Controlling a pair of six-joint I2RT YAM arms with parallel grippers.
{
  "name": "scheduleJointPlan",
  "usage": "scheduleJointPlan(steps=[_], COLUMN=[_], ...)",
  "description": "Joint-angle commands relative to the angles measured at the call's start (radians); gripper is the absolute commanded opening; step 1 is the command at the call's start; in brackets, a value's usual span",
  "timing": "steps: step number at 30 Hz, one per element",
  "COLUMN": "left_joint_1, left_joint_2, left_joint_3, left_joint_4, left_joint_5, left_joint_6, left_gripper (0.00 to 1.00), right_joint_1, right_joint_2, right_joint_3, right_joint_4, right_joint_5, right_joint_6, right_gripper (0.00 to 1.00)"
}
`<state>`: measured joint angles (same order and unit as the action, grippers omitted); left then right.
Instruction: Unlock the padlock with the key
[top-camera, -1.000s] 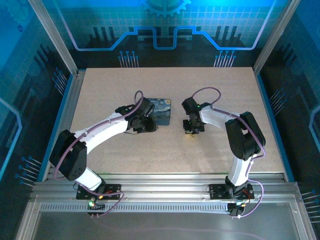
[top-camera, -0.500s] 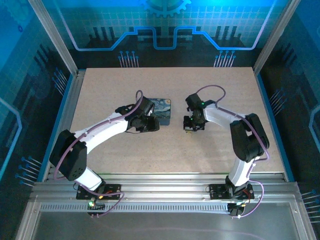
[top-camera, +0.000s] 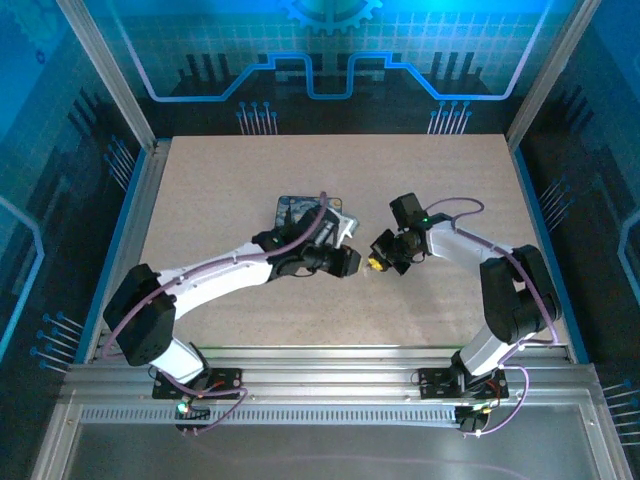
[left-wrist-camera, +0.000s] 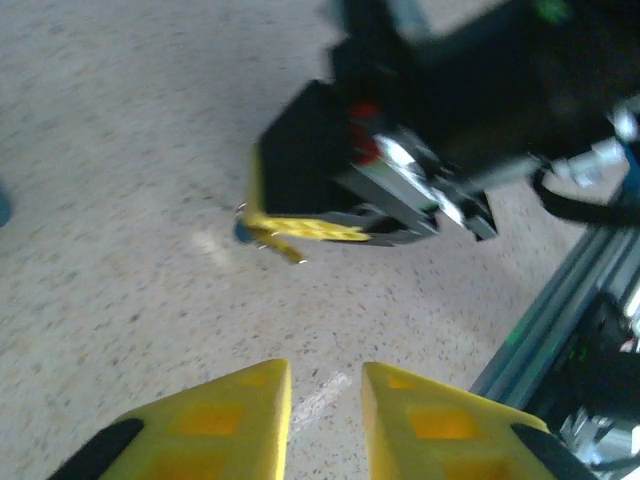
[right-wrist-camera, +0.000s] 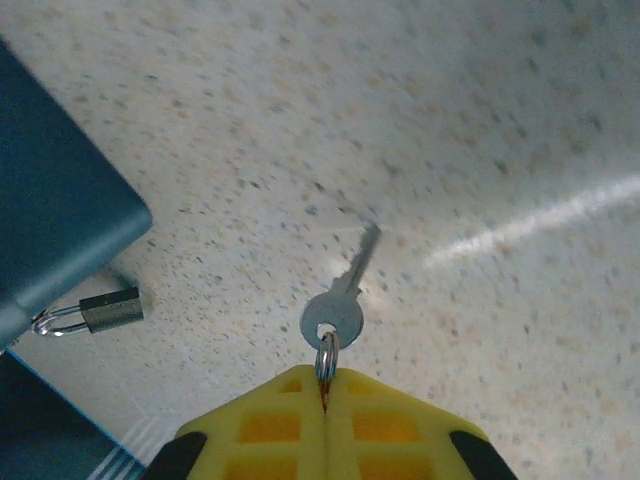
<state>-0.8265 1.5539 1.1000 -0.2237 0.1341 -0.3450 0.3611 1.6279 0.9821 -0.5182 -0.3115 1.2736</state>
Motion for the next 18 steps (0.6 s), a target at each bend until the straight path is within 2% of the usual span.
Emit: scheduleJointPlan(steps=[1,7,18], left_joint_1=[0.003,-0.003,-0.03], left_joint_2=[-0.019,0.025,0.093], left_joint_3=[-0.048,-0.08,-0.173], left_joint_4=[0.108,0.203,0.38], left_joint_5=[-0.064,-0.016,0.066], left_joint_6=[0.251,0.292,0.262], left_gripper=[0.21,0.23,0.25], right_joint_1=[0.012,0.012,-0.014], right_joint_2=[0.028,0.034,0.036], right_joint_3=[0.013,-0.004,0.06], right_joint_4=[-0.112,-0.14,-0.225], right_joint_5=[-0.083,-0.158,-0.154], right_joint_6=[0.182,0.273,0.306], right_gripper=[0.0,0.0,0.0])
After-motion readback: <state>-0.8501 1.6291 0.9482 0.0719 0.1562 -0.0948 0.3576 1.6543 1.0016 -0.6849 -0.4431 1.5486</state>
